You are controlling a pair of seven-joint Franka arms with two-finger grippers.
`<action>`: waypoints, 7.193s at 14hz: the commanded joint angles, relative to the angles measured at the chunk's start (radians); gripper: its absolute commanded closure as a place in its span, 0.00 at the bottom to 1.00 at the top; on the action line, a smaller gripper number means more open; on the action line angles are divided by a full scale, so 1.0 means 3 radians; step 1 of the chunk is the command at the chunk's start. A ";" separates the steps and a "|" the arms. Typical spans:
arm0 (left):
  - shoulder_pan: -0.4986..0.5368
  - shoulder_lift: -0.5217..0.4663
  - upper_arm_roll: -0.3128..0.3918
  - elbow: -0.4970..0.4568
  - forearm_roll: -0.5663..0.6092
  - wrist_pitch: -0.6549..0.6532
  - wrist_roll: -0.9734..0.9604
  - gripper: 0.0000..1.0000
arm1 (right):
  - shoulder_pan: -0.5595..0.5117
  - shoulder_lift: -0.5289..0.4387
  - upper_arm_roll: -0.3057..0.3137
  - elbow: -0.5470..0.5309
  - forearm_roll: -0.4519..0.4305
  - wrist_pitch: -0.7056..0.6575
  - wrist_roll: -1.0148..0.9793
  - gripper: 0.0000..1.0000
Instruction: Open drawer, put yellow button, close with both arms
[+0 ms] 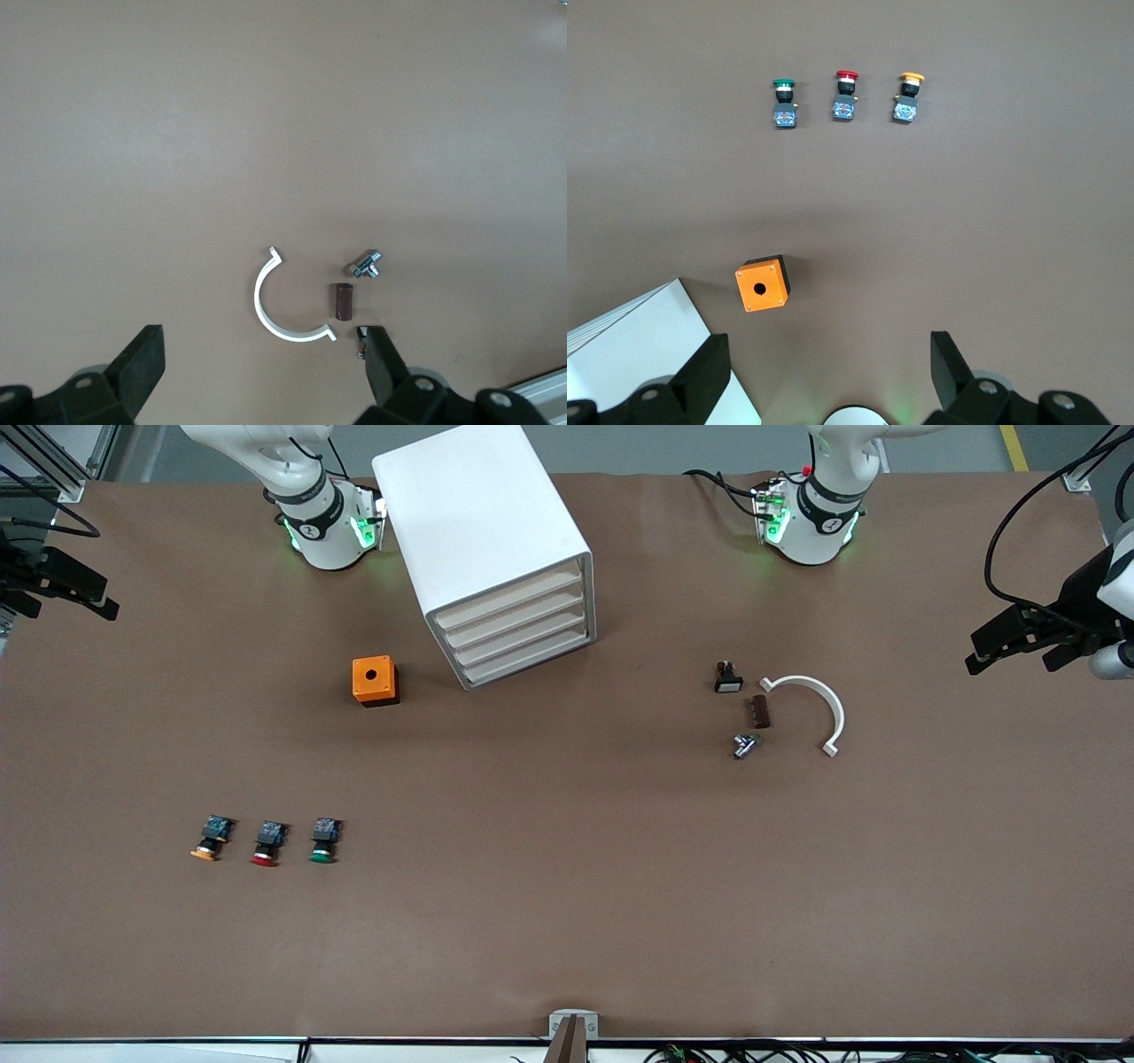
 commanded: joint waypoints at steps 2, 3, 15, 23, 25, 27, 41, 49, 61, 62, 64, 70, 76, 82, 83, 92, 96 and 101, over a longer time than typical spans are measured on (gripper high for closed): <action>0.0007 0.0032 -0.0025 0.0067 0.0069 -0.0039 -0.0020 0.00 | 0.0005 -0.0093 0.0007 -0.0105 -0.0039 0.0033 0.0044 0.00; 0.0012 0.0032 -0.0025 0.0068 0.0069 -0.0039 -0.0020 0.00 | 0.0005 -0.0093 0.0007 -0.0105 -0.0039 0.0038 0.0044 0.00; 0.0043 0.0492 0.0000 0.0180 0.0054 -0.0044 -0.0025 0.00 | 0.0005 -0.0093 0.0007 -0.0105 -0.0039 0.0054 0.0044 0.00; -0.0427 0.1003 -0.0066 0.0180 0.0069 -0.0044 -0.0816 0.00 | 0.0005 -0.0052 0.0007 0.0022 -0.0029 0.0074 0.0049 0.00; -0.0585 0.1106 -0.0061 0.0180 0.0064 -0.0044 -0.1164 0.00 | -0.0011 0.0009 0.0002 0.0074 -0.0029 0.0084 0.0044 0.00; -0.0683 0.1157 -0.0061 0.0185 0.0069 -0.0039 -0.1491 0.00 | -0.0082 0.0086 -0.0018 0.0175 0.0022 0.0089 0.0029 0.00; -0.1353 0.1909 -0.0066 0.0911 -0.1080 -0.0781 -0.4915 0.00 | -0.0189 0.0832 -0.0018 0.0360 -0.0039 0.0222 -0.0094 0.00; -0.1496 0.2420 -0.0071 0.1008 -0.2378 -0.0873 -0.6272 0.00 | -0.0363 0.1267 -0.0018 0.0116 -0.0039 0.0752 -0.0099 0.00; -0.1664 0.2819 -0.0363 0.0947 -0.3014 -0.1113 -0.7015 0.42 | -0.0476 0.1732 -0.0013 -0.0750 0.0012 0.2645 -0.0084 0.00; -0.1700 0.2824 -0.0358 0.0947 -0.3050 -0.1113 -0.7020 0.43 | -0.0476 0.1839 -0.0013 -0.0684 0.0012 0.2666 -0.0094 0.00; -0.1757 0.2865 -0.0358 0.0942 -0.3111 -0.1113 -0.7020 0.43 | -0.0476 0.1983 -0.0008 -0.0602 0.0017 0.2702 -0.0094 0.00; -0.1946 0.2926 -0.0358 0.0932 -0.3147 -0.1113 -0.7025 0.43 | -0.0481 0.2387 0.0002 -0.0581 0.0022 0.3305 -0.0068 0.00; -0.2094 0.2962 -0.0363 0.0932 -0.3188 -0.1123 -0.7051 0.50 | -0.0456 0.2638 0.0002 -0.0438 0.0288 0.3393 -0.0099 0.00; -0.2171 0.3003 -0.0358 0.0927 -0.3178 -0.1205 -0.7209 0.66 | -0.0445 0.2811 0.0002 -0.0346 0.0283 0.3408 -0.0104 0.00; -0.2171 0.3013 -0.0358 0.0932 -0.3178 -0.1205 -0.7219 0.68 | -0.0445 0.2822 0.0002 -0.0346 0.0283 0.3413 -0.0104 0.00; -0.2115 0.3039 -0.0317 0.0937 -0.3168 -0.1200 -0.7562 0.90 | -0.0425 0.2812 0.0002 -0.0340 0.0283 0.3377 -0.0099 0.78; -0.1988 0.3034 -0.0317 0.0932 -0.3142 -0.1205 -0.7634 0.90 | -0.0399 0.2796 0.0002 -0.0310 0.0283 0.3352 -0.0094 0.99; -0.1793 0.3029 -0.0317 0.0942 -0.3157 -0.1205 -0.7634 0.90 | -0.0399 0.2791 0.0002 -0.0187 0.0278 0.3117 -0.0099 1.00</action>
